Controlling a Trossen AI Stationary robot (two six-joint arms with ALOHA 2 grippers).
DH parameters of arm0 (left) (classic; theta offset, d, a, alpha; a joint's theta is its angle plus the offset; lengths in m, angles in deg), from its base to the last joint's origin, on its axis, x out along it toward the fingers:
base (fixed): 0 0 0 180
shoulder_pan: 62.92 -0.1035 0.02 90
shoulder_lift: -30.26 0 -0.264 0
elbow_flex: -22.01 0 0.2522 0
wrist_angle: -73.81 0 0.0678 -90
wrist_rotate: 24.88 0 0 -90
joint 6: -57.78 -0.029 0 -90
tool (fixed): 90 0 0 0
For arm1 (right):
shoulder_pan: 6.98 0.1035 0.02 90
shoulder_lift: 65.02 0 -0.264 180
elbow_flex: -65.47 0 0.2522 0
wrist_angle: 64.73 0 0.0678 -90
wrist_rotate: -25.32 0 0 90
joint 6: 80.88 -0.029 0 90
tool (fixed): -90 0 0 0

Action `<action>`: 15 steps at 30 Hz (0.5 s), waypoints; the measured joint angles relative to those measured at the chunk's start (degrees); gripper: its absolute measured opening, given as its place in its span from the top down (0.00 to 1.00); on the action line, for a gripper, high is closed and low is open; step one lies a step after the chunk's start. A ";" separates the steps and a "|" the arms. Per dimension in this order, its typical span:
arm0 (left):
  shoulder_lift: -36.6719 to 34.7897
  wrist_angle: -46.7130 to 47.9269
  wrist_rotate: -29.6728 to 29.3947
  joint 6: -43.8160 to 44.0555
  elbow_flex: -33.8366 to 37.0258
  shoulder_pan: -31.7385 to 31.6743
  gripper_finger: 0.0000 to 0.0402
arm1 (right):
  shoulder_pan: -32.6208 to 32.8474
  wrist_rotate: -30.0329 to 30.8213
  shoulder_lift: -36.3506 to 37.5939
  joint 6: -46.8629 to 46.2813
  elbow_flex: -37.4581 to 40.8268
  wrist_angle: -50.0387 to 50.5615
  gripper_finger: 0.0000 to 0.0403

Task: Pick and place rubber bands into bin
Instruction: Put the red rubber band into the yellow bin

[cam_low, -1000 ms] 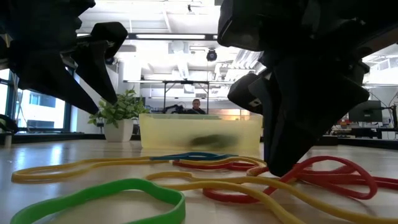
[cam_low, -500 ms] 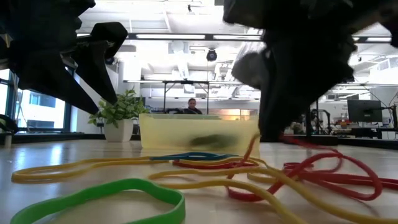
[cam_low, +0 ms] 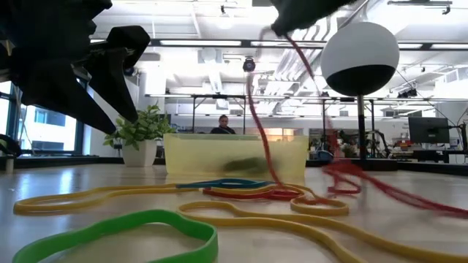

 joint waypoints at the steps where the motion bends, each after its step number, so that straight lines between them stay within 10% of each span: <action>1: 0.00 0.00 0.00 -0.01 0.00 0.00 0.70 | -0.02 0.60 0.79 1.04 0.00 -0.04 1.00; 15: 0.00 0.07 -0.44 0.00 -0.02 0.00 0.70 | -2.54 9.84 9.62 18.00 0.00 -6.14 1.00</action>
